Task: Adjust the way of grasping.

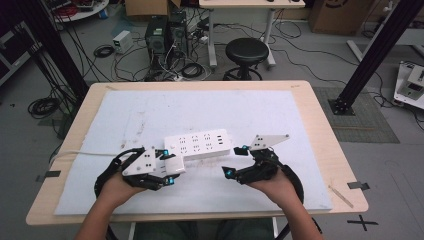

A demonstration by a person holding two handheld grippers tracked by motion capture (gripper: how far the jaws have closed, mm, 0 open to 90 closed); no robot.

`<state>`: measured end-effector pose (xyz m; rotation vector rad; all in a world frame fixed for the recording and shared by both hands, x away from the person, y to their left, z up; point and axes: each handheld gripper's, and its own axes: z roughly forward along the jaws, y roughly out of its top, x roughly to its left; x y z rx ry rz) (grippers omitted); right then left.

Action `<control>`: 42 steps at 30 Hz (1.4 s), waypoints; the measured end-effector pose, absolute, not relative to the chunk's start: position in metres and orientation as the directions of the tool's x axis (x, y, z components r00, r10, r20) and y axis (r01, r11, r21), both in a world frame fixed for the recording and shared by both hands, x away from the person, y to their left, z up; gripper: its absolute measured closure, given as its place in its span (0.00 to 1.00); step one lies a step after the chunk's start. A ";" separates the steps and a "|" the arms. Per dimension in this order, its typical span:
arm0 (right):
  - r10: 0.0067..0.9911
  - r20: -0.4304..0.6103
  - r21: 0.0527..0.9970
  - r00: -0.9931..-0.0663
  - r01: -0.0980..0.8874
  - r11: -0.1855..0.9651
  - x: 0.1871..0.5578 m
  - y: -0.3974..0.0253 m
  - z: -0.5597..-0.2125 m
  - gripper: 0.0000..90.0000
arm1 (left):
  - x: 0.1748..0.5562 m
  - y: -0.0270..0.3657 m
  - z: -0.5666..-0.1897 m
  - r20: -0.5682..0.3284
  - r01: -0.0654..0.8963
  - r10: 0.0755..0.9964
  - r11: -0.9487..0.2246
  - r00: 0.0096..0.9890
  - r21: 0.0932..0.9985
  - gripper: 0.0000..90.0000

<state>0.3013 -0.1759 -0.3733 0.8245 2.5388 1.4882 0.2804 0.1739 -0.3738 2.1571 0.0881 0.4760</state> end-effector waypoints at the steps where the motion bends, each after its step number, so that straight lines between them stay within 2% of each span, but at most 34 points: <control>1: 0.476 0.207 0.831 -0.855 0.410 0.375 0.300 -0.173 -0.375 0.20 | 0.278 0.171 -0.375 0.319 -0.130 0.228 -0.591 0.920 0.796 0.47; 3: 0.470 0.219 0.828 -0.855 0.418 0.374 0.297 -0.170 -0.376 0.20 | 0.276 0.168 -0.376 0.330 -0.142 0.224 -0.590 0.917 0.795 0.47; 8: 0.385 0.359 0.809 -0.850 0.489 0.325 0.289 -0.156 -0.383 0.20 | 0.266 0.157 -0.379 0.385 -0.212 0.206 -0.564 0.900 0.798 0.47; 15: 0.316 0.462 0.793 -0.829 0.545 0.272 0.290 -0.144 -0.395 0.20 | 0.258 0.136 -0.384 0.465 -0.306 0.169 -0.555 0.869 0.773 0.47; 25: 0.247 0.563 0.764 -0.789 0.611 0.209 0.295 -0.128 -0.407 0.21 | 0.253 0.121 -0.385 0.509 -0.350 0.157 -0.556 0.846 0.754 0.47; 42: 0.151 0.681 0.703 -0.716 0.698 0.138 0.300 -0.123 -0.415 0.58 | 0.249 0.116 -0.380 0.545 -0.377 0.157 -0.567 0.823 0.732 0.47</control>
